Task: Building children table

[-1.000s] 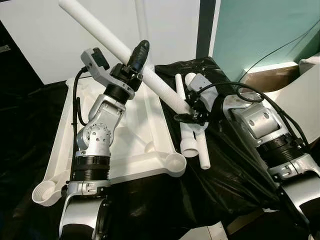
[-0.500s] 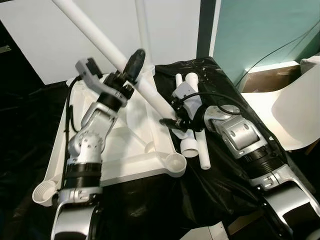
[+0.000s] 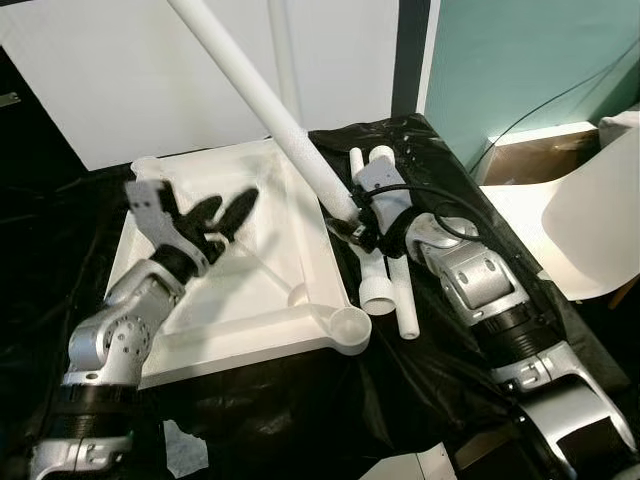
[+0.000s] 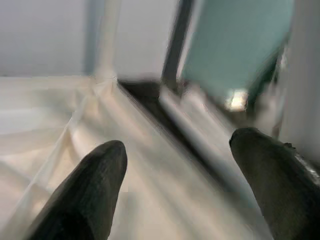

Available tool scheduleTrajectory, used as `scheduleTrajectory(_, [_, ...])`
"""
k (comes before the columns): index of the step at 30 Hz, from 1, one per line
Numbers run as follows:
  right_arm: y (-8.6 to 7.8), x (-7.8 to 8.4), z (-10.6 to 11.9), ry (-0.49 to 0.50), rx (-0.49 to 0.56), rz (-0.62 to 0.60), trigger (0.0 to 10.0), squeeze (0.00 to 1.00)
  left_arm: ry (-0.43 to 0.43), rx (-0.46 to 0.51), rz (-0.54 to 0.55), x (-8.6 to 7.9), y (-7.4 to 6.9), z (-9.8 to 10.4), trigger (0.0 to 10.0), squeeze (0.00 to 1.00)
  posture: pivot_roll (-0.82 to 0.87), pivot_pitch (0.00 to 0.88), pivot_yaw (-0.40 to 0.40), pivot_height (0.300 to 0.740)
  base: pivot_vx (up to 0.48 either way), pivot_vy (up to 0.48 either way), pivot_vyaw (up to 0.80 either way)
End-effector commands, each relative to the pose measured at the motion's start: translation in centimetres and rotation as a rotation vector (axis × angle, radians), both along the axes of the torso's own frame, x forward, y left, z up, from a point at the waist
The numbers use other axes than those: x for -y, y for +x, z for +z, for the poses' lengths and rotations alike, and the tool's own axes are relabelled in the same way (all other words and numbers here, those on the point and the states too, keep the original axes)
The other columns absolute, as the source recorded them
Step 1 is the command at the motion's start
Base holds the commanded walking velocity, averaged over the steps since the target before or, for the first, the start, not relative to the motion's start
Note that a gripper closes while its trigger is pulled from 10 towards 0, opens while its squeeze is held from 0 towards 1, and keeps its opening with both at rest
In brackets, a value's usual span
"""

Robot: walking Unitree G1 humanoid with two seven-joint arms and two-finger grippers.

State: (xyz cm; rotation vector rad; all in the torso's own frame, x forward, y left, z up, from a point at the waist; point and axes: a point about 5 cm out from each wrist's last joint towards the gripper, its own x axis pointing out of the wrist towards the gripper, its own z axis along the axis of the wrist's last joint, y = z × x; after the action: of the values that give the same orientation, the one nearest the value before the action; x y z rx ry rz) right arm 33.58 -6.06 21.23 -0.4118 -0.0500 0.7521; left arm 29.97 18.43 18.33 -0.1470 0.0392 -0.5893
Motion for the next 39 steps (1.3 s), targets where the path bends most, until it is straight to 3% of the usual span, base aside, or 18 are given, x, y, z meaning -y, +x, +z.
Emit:
scheduleTrajectory(1, [-0.7, -0.4, 0.4, 0.034, 0.038, 0.033, 10.0, 0.00, 0.096, -0.003, -0.616, 1.8, -3.1, -1.3, 10.0, 0.00, -0.08, 0.000, 0.109, 0.740, 0.000, 0.000, 0.00])
scheduleTrajectory(2, [-1.0, -0.6, 0.3, 0.048, 0.043, 0.048, 10.0, 0.00, 0.147, -0.035, -0.654, 1.7, -3.7, -1.9, 10.0, 0.00, -0.08, 0.000, 0.109, 0.740, 0.000, 0.000, 0.00])
scheduleTrajectory(11, [-2.6, -1.5, -0.1, 0.098, 0.051, 0.146, 10.0, 0.00, 0.253, -0.093, -0.762, 1.6, -5.3, -2.3, 10.0, 0.00, -0.08, 0.000, 0.110, 0.740, 0.000, 0.000, 0.00])
scheduleTrajectory(17, [-3.6, -1.3, -1.6, 0.133, 0.008, 0.172, 10.0, 0.00, 0.381, -0.150, -0.826, 1.0, -6.4, -3.4, 10.0, 0.00, -0.07, 0.000, 0.112, 0.740, 0.000, 0.000, 0.00])
scheduleTrajectory(24, [-3.5, -0.8, -1.8, 0.149, 0.000, 0.146, 10.0, 0.00, 0.417, -0.206, -0.944, 1.3, -7.4, -4.6, 10.0, 0.00, -0.07, 0.000, 0.113, 0.740, 0.000, 0.000, 0.00])
scheduleTrajectory(34, [-3.2, -0.6, -1.3, 0.177, 0.008, 0.125, 10.0, 0.00, 0.541, -0.245, -0.877, 2.0, -6.4, -7.3, 10.0, 0.00, -0.08, 0.000, 0.109, 0.740, 0.000, 0.000, 0.00])
scheduleTrajectory(35, [-3.3, -0.7, -1.3, 0.184, 0.008, 0.123, 10.0, 0.00, 0.564, -0.235, -0.821, 2.2, -5.7, -7.9, 10.0, 0.00, -0.08, 0.000, 0.109, 0.740, 0.000, 0.000, 0.00])
scheduleTrajectory(36, [-3.3, -0.7, -1.2, 0.189, 0.006, 0.123, 10.0, 0.00, 0.574, -0.226, -0.753, 2.4, -4.9, -8.4, 8.0, 0.00, -0.08, 0.000, 0.107, 0.740, 0.000, 0.000, 0.00])
scheduleTrajectory(37, [-3.3, -0.7, -1.2, 0.189, 0.006, 0.123, 10.0, 0.00, 0.574, -0.226, -0.753, 2.4, -4.9, -8.4, 8.0, 0.00, -0.08, 0.000, 0.107, 0.740, 0.000, 0.000, 0.00])
scheduleTrajectory(38, [-3.4, -0.7, -1.3, 0.190, 0.005, 0.124, 10.0, 0.00, 0.546, -0.203, -0.692, 2.8, -4.0, -8.6, 0.6, 0.00, -0.08, 0.000, 0.106, 0.740, 0.000, 0.000, 0.00])
scheduleTrajectory(39, [-3.4, -0.7, -1.3, 0.190, 0.005, 0.124, 10.0, 0.00, 0.546, -0.203, -0.692, 2.8, -4.0, -8.6, 0.6, 0.00, -0.08, 0.000, 0.106, 0.740, 0.000, 0.000, 0.00])
